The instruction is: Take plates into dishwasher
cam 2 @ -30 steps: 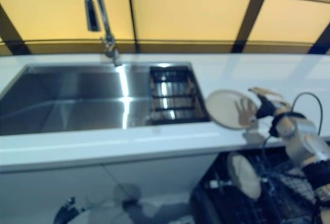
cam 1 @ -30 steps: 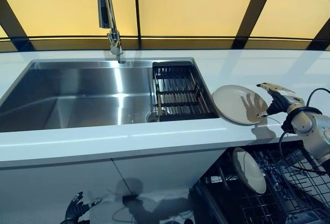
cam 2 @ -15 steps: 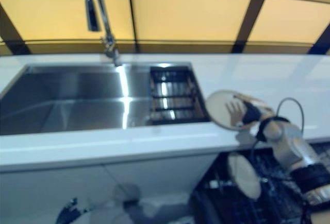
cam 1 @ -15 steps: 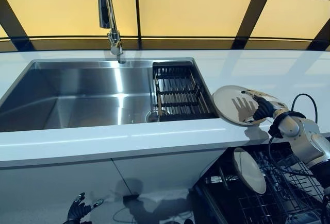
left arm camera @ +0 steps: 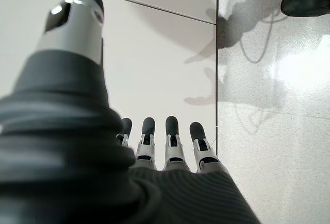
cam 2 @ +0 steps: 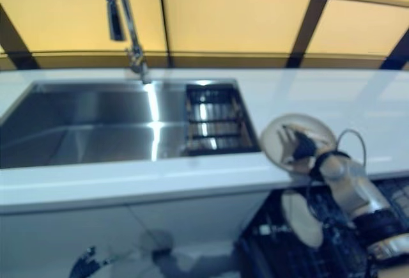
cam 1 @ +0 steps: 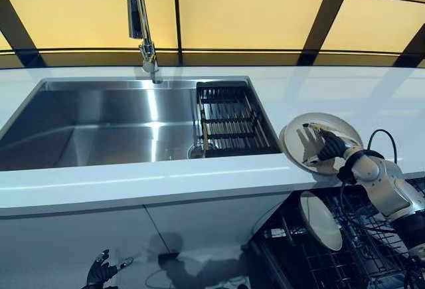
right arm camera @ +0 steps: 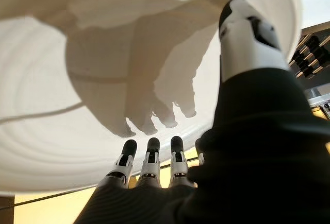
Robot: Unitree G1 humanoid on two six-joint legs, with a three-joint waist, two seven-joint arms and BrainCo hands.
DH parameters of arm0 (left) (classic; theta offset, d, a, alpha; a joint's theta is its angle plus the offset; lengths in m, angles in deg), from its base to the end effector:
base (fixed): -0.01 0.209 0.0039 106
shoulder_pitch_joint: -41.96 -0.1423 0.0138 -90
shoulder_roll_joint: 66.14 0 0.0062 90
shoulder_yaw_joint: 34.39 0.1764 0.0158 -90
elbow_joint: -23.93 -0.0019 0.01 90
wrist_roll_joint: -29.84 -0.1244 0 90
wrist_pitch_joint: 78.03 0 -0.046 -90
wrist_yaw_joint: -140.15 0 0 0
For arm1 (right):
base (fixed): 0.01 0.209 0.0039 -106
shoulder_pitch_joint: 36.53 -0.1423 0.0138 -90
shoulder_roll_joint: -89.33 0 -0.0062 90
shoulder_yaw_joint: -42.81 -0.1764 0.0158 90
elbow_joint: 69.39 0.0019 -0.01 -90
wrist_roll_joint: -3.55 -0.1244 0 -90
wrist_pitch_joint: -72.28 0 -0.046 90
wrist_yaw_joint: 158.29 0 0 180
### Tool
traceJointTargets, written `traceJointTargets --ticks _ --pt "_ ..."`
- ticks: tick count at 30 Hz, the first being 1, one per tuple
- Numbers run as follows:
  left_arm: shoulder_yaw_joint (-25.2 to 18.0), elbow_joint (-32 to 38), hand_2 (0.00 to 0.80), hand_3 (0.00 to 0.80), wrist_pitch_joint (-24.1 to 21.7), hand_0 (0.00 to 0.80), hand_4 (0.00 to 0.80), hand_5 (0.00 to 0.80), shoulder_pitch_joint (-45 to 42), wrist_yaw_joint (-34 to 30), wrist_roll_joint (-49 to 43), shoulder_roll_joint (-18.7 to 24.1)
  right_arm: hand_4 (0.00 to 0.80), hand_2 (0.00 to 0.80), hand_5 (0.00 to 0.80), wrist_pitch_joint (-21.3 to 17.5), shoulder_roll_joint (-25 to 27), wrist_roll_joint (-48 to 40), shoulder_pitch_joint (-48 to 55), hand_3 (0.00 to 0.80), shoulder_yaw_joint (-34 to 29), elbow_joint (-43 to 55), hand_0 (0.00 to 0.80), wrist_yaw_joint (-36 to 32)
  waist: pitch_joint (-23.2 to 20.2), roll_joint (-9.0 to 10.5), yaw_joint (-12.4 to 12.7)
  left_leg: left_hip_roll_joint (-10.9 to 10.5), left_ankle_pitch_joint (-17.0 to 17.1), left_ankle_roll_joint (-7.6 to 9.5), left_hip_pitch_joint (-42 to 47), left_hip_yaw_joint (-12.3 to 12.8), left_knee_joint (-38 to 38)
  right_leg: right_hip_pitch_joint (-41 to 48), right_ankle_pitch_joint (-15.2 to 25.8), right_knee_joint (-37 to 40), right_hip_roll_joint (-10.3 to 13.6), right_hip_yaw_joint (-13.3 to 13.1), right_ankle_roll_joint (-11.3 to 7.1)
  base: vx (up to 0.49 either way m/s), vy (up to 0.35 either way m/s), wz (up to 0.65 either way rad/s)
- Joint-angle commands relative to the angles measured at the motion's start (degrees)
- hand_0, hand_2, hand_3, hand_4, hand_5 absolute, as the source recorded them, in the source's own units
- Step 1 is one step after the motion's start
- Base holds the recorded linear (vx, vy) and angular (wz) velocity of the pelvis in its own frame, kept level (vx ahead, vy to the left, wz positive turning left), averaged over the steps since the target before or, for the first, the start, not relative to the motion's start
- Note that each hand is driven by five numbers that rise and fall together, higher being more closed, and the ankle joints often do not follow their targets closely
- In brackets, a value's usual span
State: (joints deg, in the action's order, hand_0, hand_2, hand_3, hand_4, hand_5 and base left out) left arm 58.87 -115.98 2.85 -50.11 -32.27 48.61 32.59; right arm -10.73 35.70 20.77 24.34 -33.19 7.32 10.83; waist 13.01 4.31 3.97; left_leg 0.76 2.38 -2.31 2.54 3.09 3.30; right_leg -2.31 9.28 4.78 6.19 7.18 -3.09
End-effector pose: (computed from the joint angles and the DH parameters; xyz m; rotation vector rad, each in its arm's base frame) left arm 0.1152 0.2739 -0.0477 0.1906 0.6980 0.3941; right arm 0.2620 -0.2718 0.1756 -1.2511 0.0269 0.0774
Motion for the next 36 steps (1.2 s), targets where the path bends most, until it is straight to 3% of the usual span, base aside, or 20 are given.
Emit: traceJointTargets --ticks 1,9,18,36 --pt "-0.61 -1.43 0.0 0.0 -0.4 0.0 0.0 0.0 2.41 1.29 -1.45 0.35 0.0 0.0 0.0 0.06 -0.27 -1.2 -0.83 0.0 -0.38 1.46 0.0 0.68 -0.42 -0.31 1.29 -1.34 -0.72 3.18 -2.2 -4.19 -0.48 0.94 -5.65 -7.49 1.87 1.33 -2.75 0.0 0.0 0.0" --pt "-0.47 -1.81 0.0 0.0 -0.34 0.0 0.0 0.0 2.3 1.36 -1.64 0.17 0.0 0.0 0.0 -0.52 0.65 -1.33 -2.72 0.0 -1.78 0.66 0.0 5.12 -0.72 -0.25 1.34 -1.39 -0.89 3.12 -1.88 -4.17 -0.35 1.34 -5.63 -7.06 1.74 1.4 -2.75 0.01 -0.002 0.0" --pt "-0.04 -1.05 0.0 0.0 -0.94 0.0 0.0 0.0 1.62 0.9 -1.37 0.15 0.0 0.0 0.0 0.46 5.13 -2.52 -7.41 0.0 -2.24 -1.95 0.0 8.05 -0.76 -0.22 2.03 -1.51 -1.0 3.13 -2.2 -4.37 -0.49 1.31 -5.52 -6.58 1.5 1.54 -2.65 0.004 0.0 0.0" --pt "-1.41 -1.94 0.0 0.0 -1.24 0.0 0.0 0.0 0.66 0.73 -1.6 0.07 0.0 0.0 0.0 0.98 8.83 -5.22 -5.8 0.0 -5.57 1.76 0.0 6.95 -1.8 0.41 1.16 -1.34 -1.0 3.04 -1.79 -3.91 0.02 1.62 -5.62 -6.12 1.18 1.17 -2.57 0.0 0.0 0.0"
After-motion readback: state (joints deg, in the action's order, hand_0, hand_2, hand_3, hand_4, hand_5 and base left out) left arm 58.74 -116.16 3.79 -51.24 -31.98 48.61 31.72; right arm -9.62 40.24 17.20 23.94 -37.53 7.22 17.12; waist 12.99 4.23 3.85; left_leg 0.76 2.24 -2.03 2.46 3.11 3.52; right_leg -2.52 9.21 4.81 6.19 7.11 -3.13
